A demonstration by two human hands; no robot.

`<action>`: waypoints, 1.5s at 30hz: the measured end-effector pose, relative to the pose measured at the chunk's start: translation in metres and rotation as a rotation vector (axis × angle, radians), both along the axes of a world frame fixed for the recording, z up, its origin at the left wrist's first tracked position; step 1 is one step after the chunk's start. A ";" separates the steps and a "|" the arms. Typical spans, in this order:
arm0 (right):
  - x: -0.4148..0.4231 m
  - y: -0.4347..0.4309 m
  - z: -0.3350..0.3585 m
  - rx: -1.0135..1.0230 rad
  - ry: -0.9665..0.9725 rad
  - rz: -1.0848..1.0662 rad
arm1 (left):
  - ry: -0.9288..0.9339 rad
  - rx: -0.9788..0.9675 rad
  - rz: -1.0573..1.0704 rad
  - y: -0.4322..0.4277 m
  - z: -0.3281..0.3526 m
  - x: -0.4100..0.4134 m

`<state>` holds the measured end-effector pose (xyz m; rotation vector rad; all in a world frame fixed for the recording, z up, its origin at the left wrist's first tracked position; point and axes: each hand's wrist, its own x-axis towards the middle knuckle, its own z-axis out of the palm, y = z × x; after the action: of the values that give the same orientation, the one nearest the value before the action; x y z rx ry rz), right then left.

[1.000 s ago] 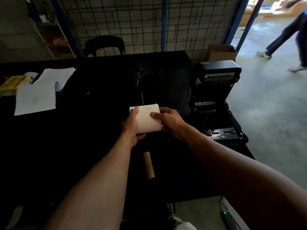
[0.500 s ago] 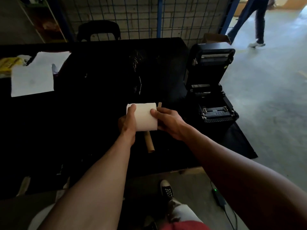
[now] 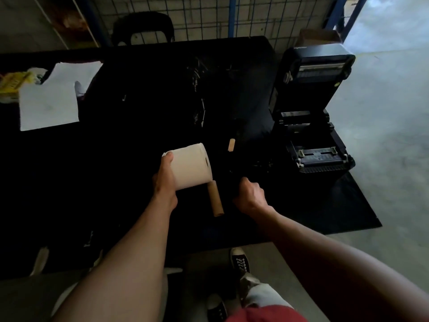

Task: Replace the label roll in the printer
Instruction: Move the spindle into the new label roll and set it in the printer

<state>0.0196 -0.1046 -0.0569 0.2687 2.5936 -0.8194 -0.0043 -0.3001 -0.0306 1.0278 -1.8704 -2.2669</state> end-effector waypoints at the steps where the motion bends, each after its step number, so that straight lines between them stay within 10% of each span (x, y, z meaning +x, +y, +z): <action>1: -0.001 0.000 0.000 -0.007 -0.017 -0.014 | -0.003 0.021 -0.007 0.000 0.000 -0.002; 13: -0.041 0.029 0.039 -0.476 0.108 -0.198 | -0.065 0.155 -0.022 0.011 0.016 -0.023; 32: -0.060 0.008 0.119 -0.061 0.515 0.260 | -0.083 0.216 -0.035 0.006 0.025 -0.022; 45: -0.062 -0.027 0.096 -0.375 0.383 0.013 | -0.083 0.323 -0.101 0.009 0.021 -0.027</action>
<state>-0.0423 -0.1318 0.0389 -0.0191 2.6991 -1.4470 -0.0316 -0.2912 -0.0098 1.0988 -1.6528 -2.6905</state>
